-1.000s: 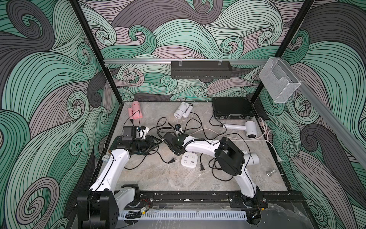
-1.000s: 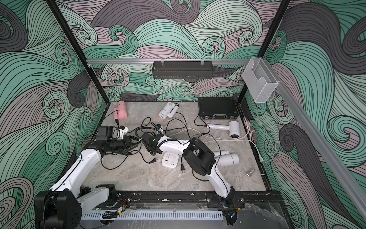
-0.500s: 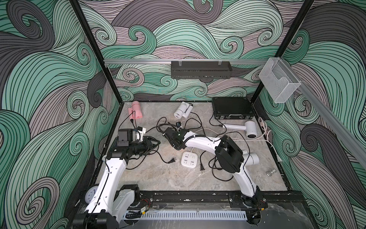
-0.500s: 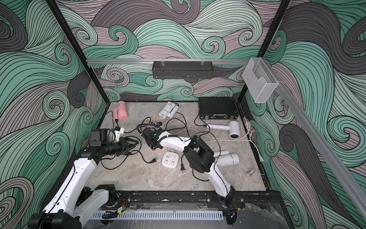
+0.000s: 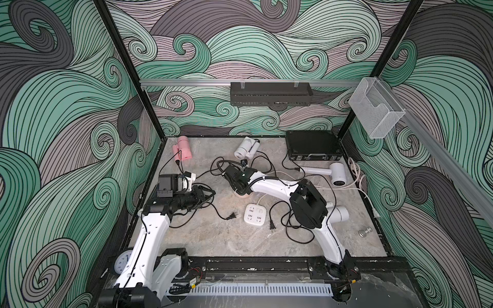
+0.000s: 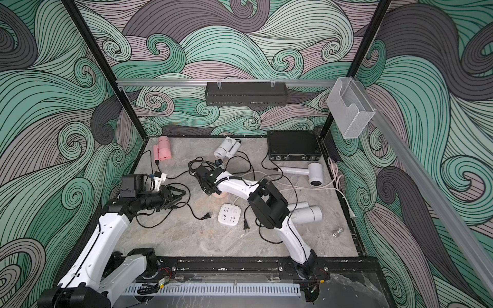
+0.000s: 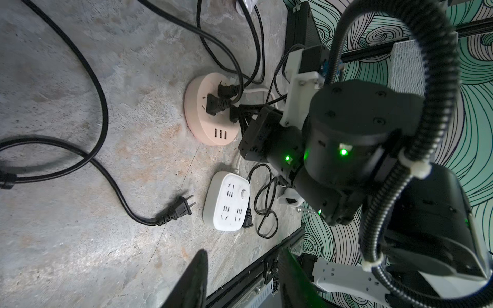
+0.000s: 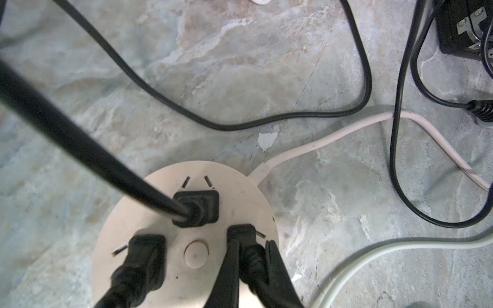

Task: Charge the blow dryers
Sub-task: Insert the plug into the socket.

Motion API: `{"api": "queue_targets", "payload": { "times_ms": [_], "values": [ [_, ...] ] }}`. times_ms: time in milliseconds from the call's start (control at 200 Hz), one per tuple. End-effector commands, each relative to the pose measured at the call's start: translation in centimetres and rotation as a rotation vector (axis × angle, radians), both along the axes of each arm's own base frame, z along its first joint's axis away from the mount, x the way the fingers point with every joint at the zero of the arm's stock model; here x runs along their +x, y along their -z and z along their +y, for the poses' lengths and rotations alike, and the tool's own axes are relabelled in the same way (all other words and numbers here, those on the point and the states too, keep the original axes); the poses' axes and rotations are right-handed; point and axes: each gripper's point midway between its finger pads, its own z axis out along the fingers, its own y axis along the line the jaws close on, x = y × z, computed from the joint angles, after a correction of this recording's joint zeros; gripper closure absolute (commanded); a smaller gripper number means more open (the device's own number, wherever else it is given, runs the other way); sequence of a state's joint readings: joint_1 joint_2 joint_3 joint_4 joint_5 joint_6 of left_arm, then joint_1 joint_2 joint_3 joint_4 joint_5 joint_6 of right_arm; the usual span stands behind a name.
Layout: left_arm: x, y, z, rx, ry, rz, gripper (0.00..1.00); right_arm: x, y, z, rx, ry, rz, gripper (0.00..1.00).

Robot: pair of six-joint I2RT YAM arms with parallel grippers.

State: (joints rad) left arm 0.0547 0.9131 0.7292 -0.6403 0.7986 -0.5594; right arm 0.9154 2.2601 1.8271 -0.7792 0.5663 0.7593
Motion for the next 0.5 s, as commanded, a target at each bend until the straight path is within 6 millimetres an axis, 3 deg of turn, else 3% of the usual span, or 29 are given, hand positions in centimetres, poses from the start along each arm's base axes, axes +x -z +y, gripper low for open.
{"api": "queue_targets", "payload": {
  "times_ms": [0, 260, 330, 420, 490],
  "values": [
    [-0.3, -0.8, -0.3, -0.011, 0.045, -0.009, 0.57, -0.4, 4.2, -2.4, -0.061, 0.072, 0.113, 1.0],
    [-0.8, -0.9, -0.5, -0.022, 0.058, -0.009, 0.57, 0.4, 3.9, -1.6, -0.067, 0.057, 0.117, 1.0],
    [-0.9, -1.0, -0.6, -0.027, 0.06, -0.01, 0.57, 0.2, 3.8, -1.5, -0.064, 0.05, 0.124, 0.92],
    [-1.2, -1.2, -0.6, -0.025, 0.066, -0.008, 0.57, 0.0, 3.2, -1.3, -0.058, 0.039, 0.119, 0.73],
    [-1.4, -1.4, -0.6, -0.021, 0.071, -0.01, 0.57, -0.1, 2.6, -1.0, -0.055, 0.022, 0.107, 0.7]
  ]
}}
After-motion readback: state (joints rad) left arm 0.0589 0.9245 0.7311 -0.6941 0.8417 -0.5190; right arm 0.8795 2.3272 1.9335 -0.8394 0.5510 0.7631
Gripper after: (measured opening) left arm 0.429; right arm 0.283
